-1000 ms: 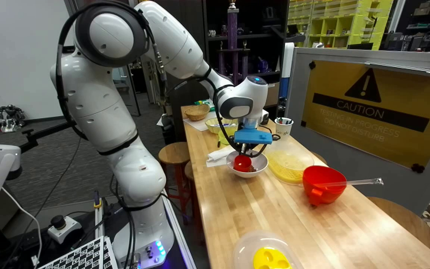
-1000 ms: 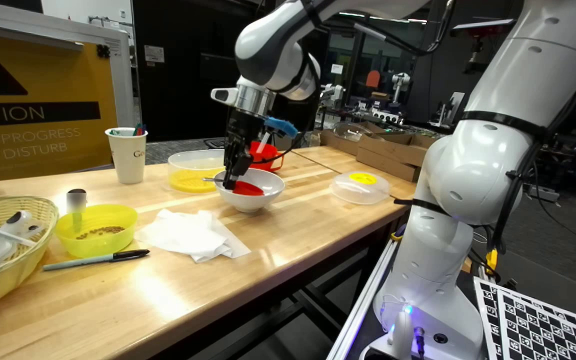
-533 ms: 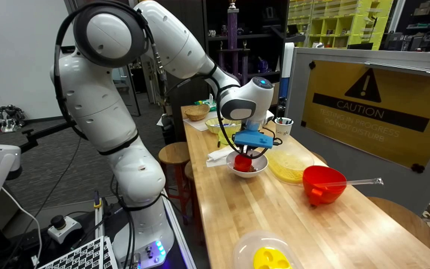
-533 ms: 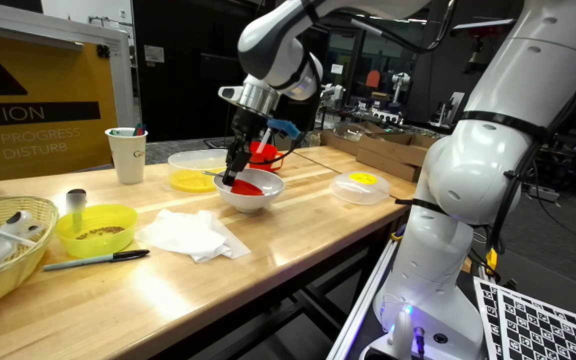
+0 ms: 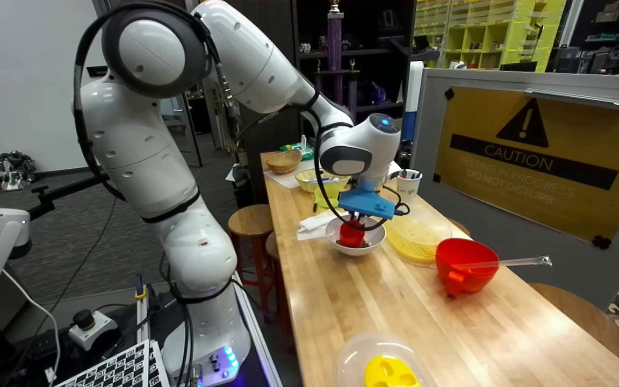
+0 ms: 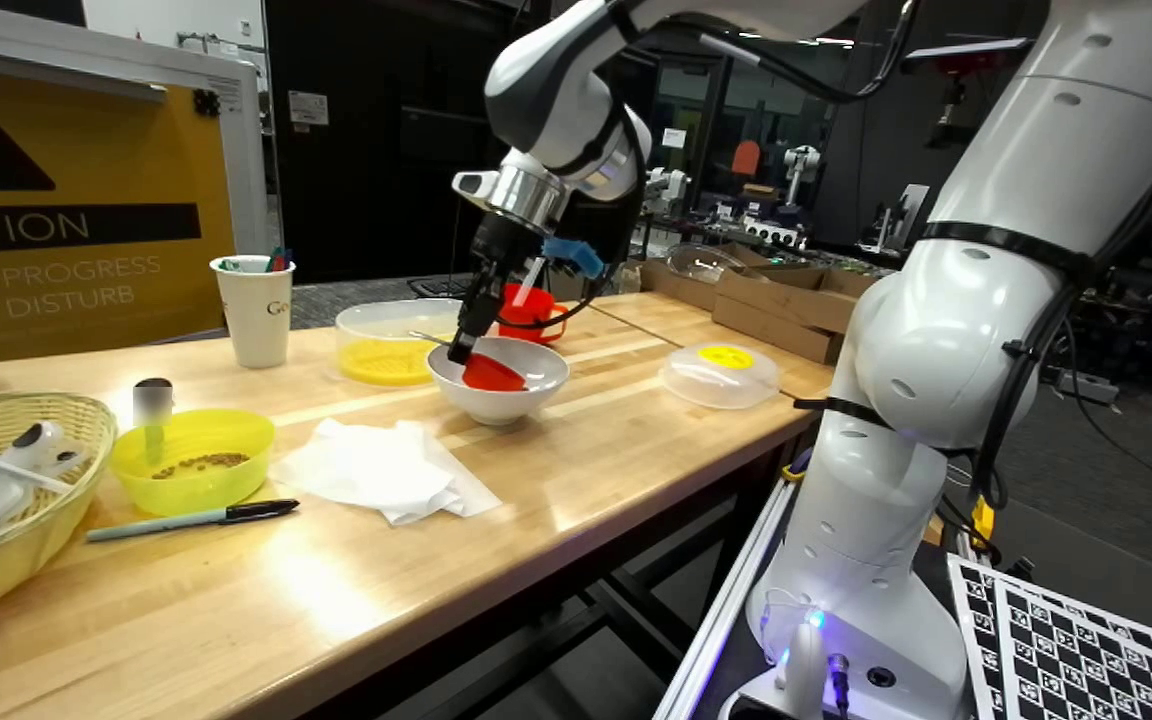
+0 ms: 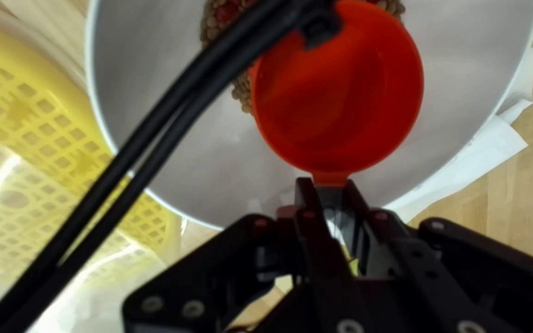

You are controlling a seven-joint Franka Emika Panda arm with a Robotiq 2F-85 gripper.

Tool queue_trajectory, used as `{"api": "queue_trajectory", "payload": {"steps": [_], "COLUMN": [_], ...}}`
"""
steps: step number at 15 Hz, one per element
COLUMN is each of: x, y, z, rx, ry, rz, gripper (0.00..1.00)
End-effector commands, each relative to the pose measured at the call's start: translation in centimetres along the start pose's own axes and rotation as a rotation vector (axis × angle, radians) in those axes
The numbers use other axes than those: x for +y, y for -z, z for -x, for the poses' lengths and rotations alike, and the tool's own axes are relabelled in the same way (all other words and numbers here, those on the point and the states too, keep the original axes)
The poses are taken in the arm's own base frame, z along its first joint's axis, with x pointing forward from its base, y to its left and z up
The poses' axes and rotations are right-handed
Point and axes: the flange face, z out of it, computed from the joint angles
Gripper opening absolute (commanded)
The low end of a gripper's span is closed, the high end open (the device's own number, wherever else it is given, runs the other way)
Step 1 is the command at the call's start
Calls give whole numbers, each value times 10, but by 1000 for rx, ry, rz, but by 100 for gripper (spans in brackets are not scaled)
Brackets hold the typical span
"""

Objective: Use the scoop to stir the contents of the white bowl

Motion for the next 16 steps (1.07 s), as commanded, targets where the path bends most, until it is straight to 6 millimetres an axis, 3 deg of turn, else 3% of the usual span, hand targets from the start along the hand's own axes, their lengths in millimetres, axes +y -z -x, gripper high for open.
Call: {"api": "queue_trajectory", "payload": {"steps": [1,9,16], "x": [3,13,3], "y": [12,20,25], "z": [5,22,30], "rx": [41,58,67], "ry": [-35,-90,-97], "rz": [6,24,45], "gripper": [4,4,4]}}
